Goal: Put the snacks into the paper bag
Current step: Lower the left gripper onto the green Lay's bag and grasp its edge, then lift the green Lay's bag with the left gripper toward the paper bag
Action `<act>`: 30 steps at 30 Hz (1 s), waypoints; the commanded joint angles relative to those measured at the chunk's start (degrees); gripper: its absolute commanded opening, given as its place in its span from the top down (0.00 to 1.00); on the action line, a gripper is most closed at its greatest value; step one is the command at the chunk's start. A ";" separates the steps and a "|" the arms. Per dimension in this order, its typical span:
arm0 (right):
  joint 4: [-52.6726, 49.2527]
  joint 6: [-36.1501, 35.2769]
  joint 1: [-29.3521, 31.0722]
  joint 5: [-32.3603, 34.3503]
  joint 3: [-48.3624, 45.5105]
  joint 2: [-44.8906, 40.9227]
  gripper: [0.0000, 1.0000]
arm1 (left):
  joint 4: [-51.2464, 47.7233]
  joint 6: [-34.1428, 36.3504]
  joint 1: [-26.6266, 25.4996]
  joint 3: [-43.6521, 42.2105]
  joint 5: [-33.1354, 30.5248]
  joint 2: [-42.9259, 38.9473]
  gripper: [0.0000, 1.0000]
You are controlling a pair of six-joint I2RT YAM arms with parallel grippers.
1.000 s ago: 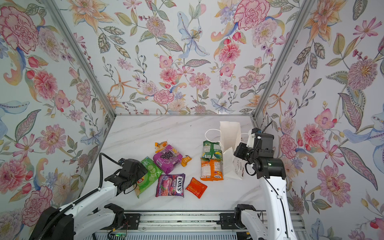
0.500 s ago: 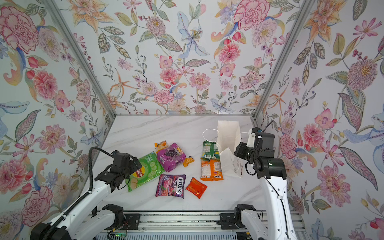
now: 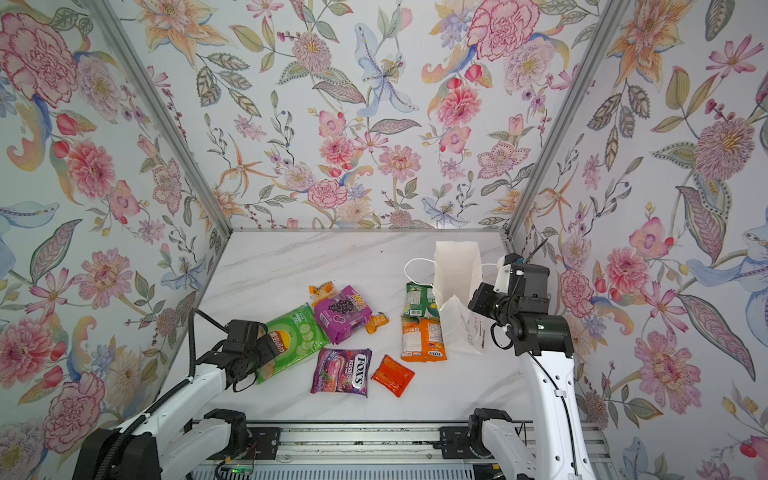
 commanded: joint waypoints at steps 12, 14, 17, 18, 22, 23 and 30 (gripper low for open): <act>-0.53 0.21 0.26 1.96 0.34 -0.34 1.00 | 9.72 2.10 0.54 -1.40 2.79 2.83 0.92; -0.51 0.14 0.33 2.29 0.40 -0.36 1.00 | 9.65 2.79 0.60 -0.59 2.65 1.53 1.00; -0.80 0.20 0.28 2.86 0.73 -0.21 1.00 | 8.95 3.92 0.45 1.07 2.62 -1.44 1.00; -0.87 0.17 0.29 3.06 0.84 -0.21 1.00 | 8.57 4.21 0.45 1.84 2.77 -2.71 1.00; -1.05 -0.18 0.28 4.19 1.16 -0.12 1.00 | 8.40 2.61 0.15 5.85 6.30 -7.83 1.00; -1.11 -0.26 0.27 4.40 1.37 -0.05 1.00 | 8.30 2.18 -0.32 7.14 6.63 -8.89 1.00; -2.07 -1.76 -0.74 4.08 3.10 -0.22 1.00 | -1.21 3.46 -7.37 25.48 0.76 -9.20 1.00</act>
